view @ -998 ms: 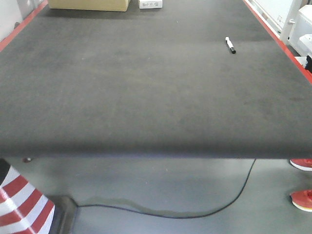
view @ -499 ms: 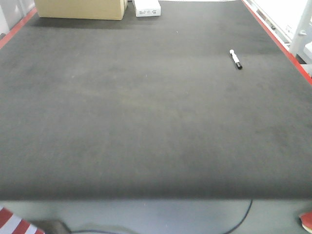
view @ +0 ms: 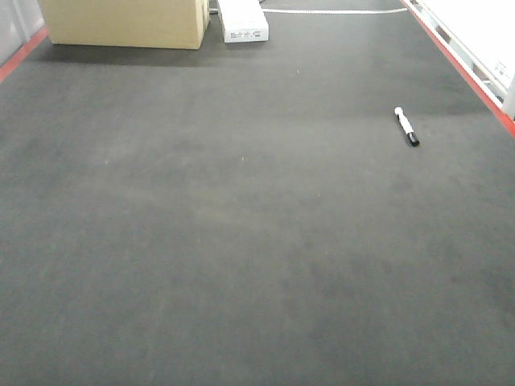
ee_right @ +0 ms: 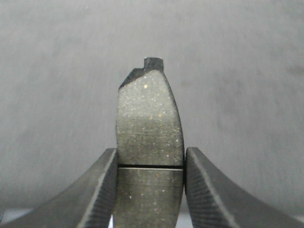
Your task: Move and align brake pads A on conveyor
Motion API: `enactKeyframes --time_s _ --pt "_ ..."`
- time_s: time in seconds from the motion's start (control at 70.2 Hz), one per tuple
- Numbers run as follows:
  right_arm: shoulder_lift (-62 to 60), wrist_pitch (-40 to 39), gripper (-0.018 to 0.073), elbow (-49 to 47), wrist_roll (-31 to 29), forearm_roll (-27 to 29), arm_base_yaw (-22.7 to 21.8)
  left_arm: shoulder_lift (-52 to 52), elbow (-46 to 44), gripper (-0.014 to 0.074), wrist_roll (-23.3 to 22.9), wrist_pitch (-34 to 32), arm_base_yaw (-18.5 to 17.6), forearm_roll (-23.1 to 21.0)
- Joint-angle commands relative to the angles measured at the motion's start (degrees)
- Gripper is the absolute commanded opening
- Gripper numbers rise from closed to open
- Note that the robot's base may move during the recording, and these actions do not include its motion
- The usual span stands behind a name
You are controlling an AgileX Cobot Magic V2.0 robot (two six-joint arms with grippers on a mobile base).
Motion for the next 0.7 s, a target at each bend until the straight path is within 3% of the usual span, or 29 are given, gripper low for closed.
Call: enactKeyframes --time_s 0.0,0.684 --pt "0.26 -4.72 0.0008 -1.67 -0.47 -0.52 -0.12 -0.29 -1.61 -0.0006 -0.47 -4.2 -0.25 -0.47" --pt "0.26 -4.72 0.0008 -1.67 -0.47 -0.52 -0.12 -0.29 -1.61 -0.0006 -0.47 -4.2 -0.25 -0.47"
